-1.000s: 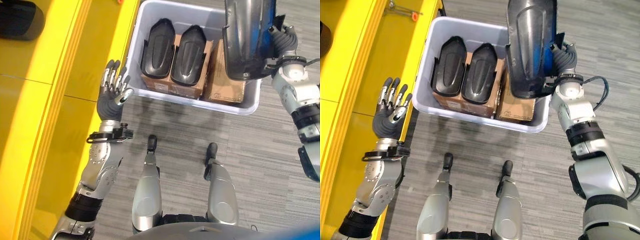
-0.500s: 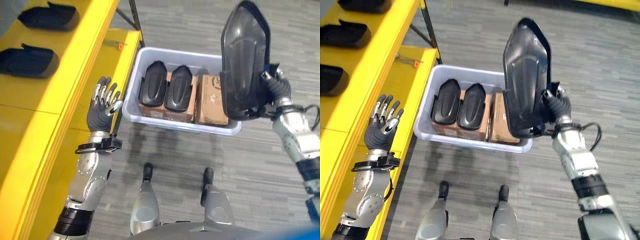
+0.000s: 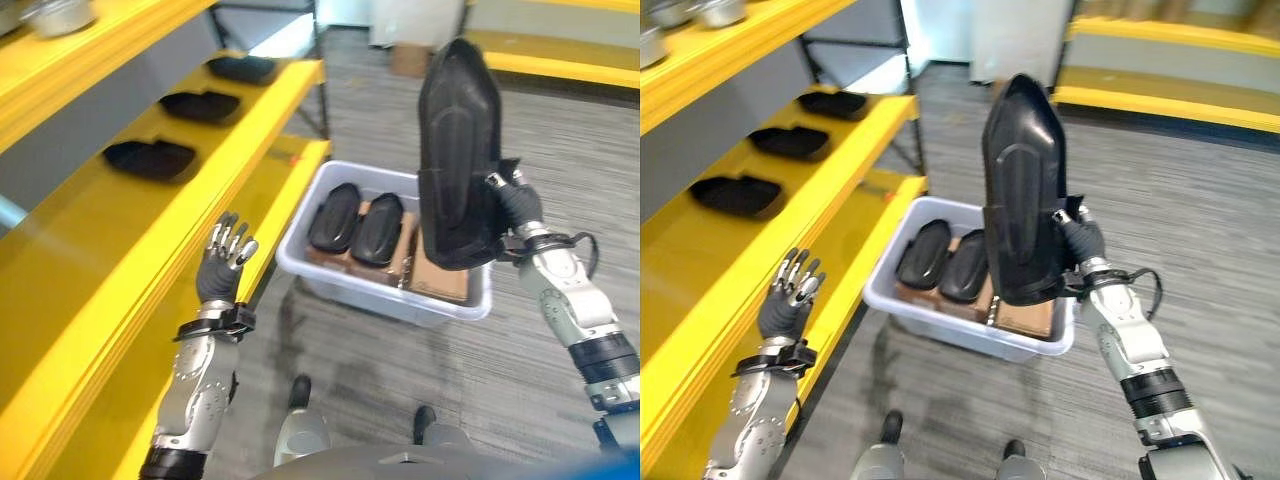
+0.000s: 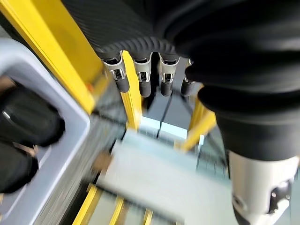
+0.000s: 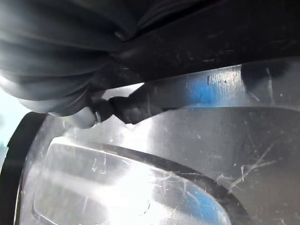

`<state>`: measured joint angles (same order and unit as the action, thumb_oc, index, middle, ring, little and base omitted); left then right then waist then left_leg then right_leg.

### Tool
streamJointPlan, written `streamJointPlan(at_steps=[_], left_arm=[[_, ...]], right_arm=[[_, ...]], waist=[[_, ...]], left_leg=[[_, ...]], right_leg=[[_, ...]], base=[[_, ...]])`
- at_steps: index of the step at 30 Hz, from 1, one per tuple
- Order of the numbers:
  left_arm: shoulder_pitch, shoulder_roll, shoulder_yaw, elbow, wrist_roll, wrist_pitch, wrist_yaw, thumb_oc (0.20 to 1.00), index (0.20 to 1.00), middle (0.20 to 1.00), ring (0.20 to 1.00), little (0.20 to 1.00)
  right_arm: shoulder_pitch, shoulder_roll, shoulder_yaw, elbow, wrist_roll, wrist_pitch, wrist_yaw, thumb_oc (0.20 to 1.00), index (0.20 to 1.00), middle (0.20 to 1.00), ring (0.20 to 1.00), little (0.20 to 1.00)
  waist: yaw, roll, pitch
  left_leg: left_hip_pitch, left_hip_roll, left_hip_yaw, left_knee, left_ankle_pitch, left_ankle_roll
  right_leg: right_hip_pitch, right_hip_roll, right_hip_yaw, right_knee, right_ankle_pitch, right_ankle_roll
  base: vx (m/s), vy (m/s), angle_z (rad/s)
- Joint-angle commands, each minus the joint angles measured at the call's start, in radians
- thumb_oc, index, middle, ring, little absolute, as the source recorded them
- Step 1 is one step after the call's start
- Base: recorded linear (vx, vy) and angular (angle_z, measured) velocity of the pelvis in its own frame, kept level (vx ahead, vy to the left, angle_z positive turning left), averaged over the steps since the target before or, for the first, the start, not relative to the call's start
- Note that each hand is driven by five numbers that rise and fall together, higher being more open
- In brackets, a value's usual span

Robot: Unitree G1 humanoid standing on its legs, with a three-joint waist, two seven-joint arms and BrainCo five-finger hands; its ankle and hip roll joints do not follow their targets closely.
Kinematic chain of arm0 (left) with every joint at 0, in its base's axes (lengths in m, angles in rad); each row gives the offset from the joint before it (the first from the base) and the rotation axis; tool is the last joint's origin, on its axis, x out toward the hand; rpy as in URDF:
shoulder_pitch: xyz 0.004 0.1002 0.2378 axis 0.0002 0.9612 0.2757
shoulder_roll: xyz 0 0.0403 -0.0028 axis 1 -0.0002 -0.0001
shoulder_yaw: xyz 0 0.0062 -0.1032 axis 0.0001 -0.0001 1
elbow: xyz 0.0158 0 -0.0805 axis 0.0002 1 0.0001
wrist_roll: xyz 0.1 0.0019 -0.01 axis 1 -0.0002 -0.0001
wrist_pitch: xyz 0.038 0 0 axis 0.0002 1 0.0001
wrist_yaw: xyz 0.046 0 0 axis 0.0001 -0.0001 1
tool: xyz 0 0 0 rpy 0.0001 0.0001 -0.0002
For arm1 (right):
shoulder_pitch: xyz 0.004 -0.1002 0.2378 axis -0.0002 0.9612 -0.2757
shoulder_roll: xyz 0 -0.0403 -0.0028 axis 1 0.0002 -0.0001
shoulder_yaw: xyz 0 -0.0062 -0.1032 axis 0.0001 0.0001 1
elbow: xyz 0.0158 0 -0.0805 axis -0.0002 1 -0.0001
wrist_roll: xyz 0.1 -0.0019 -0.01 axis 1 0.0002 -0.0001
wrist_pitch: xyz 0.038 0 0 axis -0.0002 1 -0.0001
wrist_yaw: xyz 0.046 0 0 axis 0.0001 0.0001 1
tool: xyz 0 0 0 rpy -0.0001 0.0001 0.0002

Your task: Move parts from the plastic box to the shelf.

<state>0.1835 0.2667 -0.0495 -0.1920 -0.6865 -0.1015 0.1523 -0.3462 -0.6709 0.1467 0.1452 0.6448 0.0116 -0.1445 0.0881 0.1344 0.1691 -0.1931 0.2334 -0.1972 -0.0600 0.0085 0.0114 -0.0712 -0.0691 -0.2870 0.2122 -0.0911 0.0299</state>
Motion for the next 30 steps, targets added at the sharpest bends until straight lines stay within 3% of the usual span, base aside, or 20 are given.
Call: streamJointPlan(at_steps=[1,2,3,4,6,10,15,16,19,20,21,22,23,26,27,28,29,30], left_arm=[[-0.048,0.097,0.039,-0.038,0.001,-0.039,-0.023,1.0,1.0,1.0,1.0,1.0],[-0.055,0.092,0.028,-0.031,-0.009,-0.036,-0.032,1.0,1.0,1.0,1.0,1.0],[-0.054,0.092,0.028,-0.031,-0.009,-0.036,-0.032,1.0,1.0,1.0,1.0,1.0],[-0.059,0.086,0.023,-0.024,-0.015,-0.035,-0.035,1.0,1.0,1.0,1.0,1.0],[-0.053,0.083,0.019,-0.022,-0.01,-0.029,-0.039,1.0,1.0,1.0,1.0,1.0],[-0.046,0.085,0.031,-0.03,0.001,-0.027,-0.035,1.0,1.0,1.0,1.0,1.0],[-0.039,0.09,0.066,-0.029,0.014,-0.033,-0.009,1.0,1.0,1.0,1.0,1.0],[-0.052,0.099,0.08,-0.028,0.021,-0.039,0.006,1.0,1.0,1.0,1.0,1.0],[-0.066,0.105,0.085,-0.026,0.021,-0.045,0.014,1.0,1.0,1.0,1.0,1.0],[-0.083,0.117,0.092,-0.026,0.032,-0.051,0.03,1.0,1.0,1.0,1.0,1.0],[-0.084,0.118,0.092,-0.026,0.032,-0.051,0.03,1.0,1.0,1.0,1.0,1.0],[-0.097,0.124,0.101,-0.021,0.032,-0.057,0.045,1.0,1.0,1.0,1.0,1.0],[-0.097,0.124,0.101,-0.021,0.032,-0.057,0.045,1.0,1.0,1.0,1.0,1.0],[-0.108,0.127,0.098,-0.012,0.029,-0.062,0.051,1.0,1.0,1.0,1.0,1.0],[-0.112,0.133,0.094,-0.009,0.029,-0.063,0.054,1.0,1.0,1.0,1.0,1.0],[-0.129,0.143,0.079,-0.001,0.033,-0.066,0.057,1.0,1.0,1.0,1.0,1.0],[-0.149,0.153,0.058,0.012,0.042,-0.058,0.046,1.0,1.0,1.0,1.0,1.0],[-0.151,0.155,0.056,0.006,0.049,-0.055,0.039,1.0,1.0,1.0,1.0,1.0]], right_arm=[[-0.095,0.059,-0.021,-0.064,0.029,-0.097,0.005,0.2,0.2,0.2,0.2,0.2],[-0.069,0.083,-0.042,-0.069,0.016,-0.104,-0.007,0.2,0.2,0.2,0.2,0.2],[-0.067,0.083,-0.042,-0.07,0.015,-0.103,-0.007,0.2,0.2,0.2,0.2,0.2],[-0.031,0.096,-0.072,-0.088,0.003,-0.104,-0.014,0.2,0.2,0.2,0.2,0.2],[0.014,0.116,-0.097,-0.104,-0.002,-0.101,-0.012,0.2,0.2,0.2,0.2,0.2],[0.056,0.153,-0.114,-0.121,-0.019,-0.096,-0.01,0.2,0.2,0.2,0.2,0.2],[0.037,0.192,-0.101,-0.102,-0.026,-0.087,-0.012,0.2,0.2,0.2,0.2,0.2],[0.01,0.2,-0.087,-0.088,-0.021,-0.084,-0.011,0.2,0.2,0.2,0.2,0.2],[-0.005,0.2,-0.084,-0.086,-0.015,-0.08,-0.01,0.2,0.2,0.2,0.2,0.2],[-0.025,0.205,-0.079,-0.089,-0.01,-0.081,-0.015,0.2,0.2,0.2,0.2,0.2],[-0.026,0.206,-0.079,-0.088,-0.01,-0.081,-0.015,0.2,0.2,0.2,0.2,0.2],[-0.042,0.21,-0.074,-0.095,-0.007,-0.085,-0.021,0.2,0.2,0.2,0.2,0.2],[-0.042,0.21,-0.075,-0.095,-0.007,-0.085,-0.022,0.2,0.2,0.2,0.2,0.2],[-0.025,0.222,-0.085,-0.119,-0.016,-0.088,-0.025,0.2,0.2,0.2,0.2,0.2],[-0.024,0.226,-0.086,-0.123,-0.016,-0.09,-0.028,0.2,0.2,0.2,0.2,0.2],[-0.016,0.227,-0.088,-0.135,-0.026,-0.097,-0.027,0.2,0.2,0.2,0.2,0.2],[0.001,0.226,-0.086,-0.136,-0.025,-0.098,-0.013,0.2,0.2,0.2,0.2,0.2],[0.005,0.226,-0.086,-0.134,-0.024,-0.097,-0.01,0.2,0.2,0.2,0.2,0.2]], waist=[[-0.016,-0.111,-0.003],[-0.023,-0.1,-0.015],[-0.024,-0.1,-0.014],[-0.028,-0.088,-0.026],[-0.021,-0.082,-0.039],[-0.004,-0.102,-0.053],[0.038,-0.168,-0.062],[0.058,-0.204,-0.054],[0.069,-0.231,-0.042],[0.09,-0.258,-0.027],[0.091,-0.259,-0.026],[0.107,-0.272,-0.012],[0.107,-0.273,-0.013],[0.104,-0.266,-0.017],[0.092,-0.256,-0.015],[0.059,-0.228,-0.004],[0.018,-0.201,0.0],[0.01,-0.195,0.003]], left_leg=[[0.091,0.024,0.179,-0.014,0.186,-0.158],[0.102,0.048,0.267,-0.021,0.18,-0.166],[0.103,0.048,0.265,-0.021,0.179,-0.167],[0.103,0.054,0.307,-0.023,0.182,-0.168],[0.103,0.035,0.284,-0.02,0.172,-0.161],[0.11,0.007,0.282,-0.012,0.14,-0.146],[0.095,-0.051,0.278,0.09,0.025,-0.108],[0.088,-0.073,0.286,0.146,-0.028,-0.086],[0.073,-0.086,0.287,0.209,-0.076,-0.068],[0.041,-0.106,0.284,0.299,-0.136,-0.049],[0.038,-0.107,0.285,0.305,-0.141,-0.046],[0.005,-0.13,0.282,0.372,-0.19,-0.022],[0.003,-0.132,0.283,0.375,-0.192,-0.02],[0.0,-0.188,0.266,0.374,-0.222,0.032],[0.009,-0.209,0.255,0.355,-0.216,0.046],[0.031,-0.242,0.226,0.295,-0.169,0.072],[0.087,-0.256,0.188,0.224,-0.141,0.08],[0.112,-0.263,0.176,0.204,-0.138,0.079]], right_leg=[[0.014,-0.108,-0.069,-0.053,-0.045,0.035],[0.048,-0.125,-0.125,-0.065,-0.057,0.053],[0.051,-0.125,-0.126,-0.065,-0.058,0.054],[0.081,-0.142,-0.181,-0.057,-0.056,0.059],[0.118,-0.157,-0.22,-0.059,-0.055,0.066],[0.166,-0.193,-0.254,-0.073,-0.038,0.083],[0.194,-0.258,-0.245,-0.091,0.014,0.128],[0.181,-0.291,-0.229,-0.064,0.044,0.153],[0.18,-0.312,-0.216,-0.05,0.07,0.168],[0.194,-0.337,-0.215,-0.049,0.115,0.184],[0.194,-0.34,-0.214,-0.05,0.117,0.186],[0.192,-0.373,-0.203,-0.043,0.208,0.205],[0.191,-0.374,-0.202,-0.044,0.21,0.207],[0.158,-0.423,-0.15,0.047,0.326,0.198],[0.122,-0.425,-0.095,0.105,0.368,0.191],[0.032,-0.381,0.007,0.208,0.36,0.148],[-0.082,-0.225,0.099,0.302,0.217,0.101],[-0.115,-0.205,0.107,0.323,0.185,0.097]], base=[[0.01,-0.026,1.62],[0.04,-0.012,1.87],[0.08,0.027,1.54],[0.08,0.082,1.47],[0.12,0.102,1.43],[0.09,0.112,0.47],[0.1,0.195,-0.08],[0.08,0.225,-0.28],[0.08,0.18,-0.21],[0.07,0.127,-0.17],[0.14,0.267,-0.16],[0.07,0.164,-0.05],[0.11,0.231,-0.07],[0.12,0.256,0.0],[0.14,0.46,0.26],[0.21,0.529,0.51],[0.24,0.458,0.95],[0.27,0.239,1.15]])
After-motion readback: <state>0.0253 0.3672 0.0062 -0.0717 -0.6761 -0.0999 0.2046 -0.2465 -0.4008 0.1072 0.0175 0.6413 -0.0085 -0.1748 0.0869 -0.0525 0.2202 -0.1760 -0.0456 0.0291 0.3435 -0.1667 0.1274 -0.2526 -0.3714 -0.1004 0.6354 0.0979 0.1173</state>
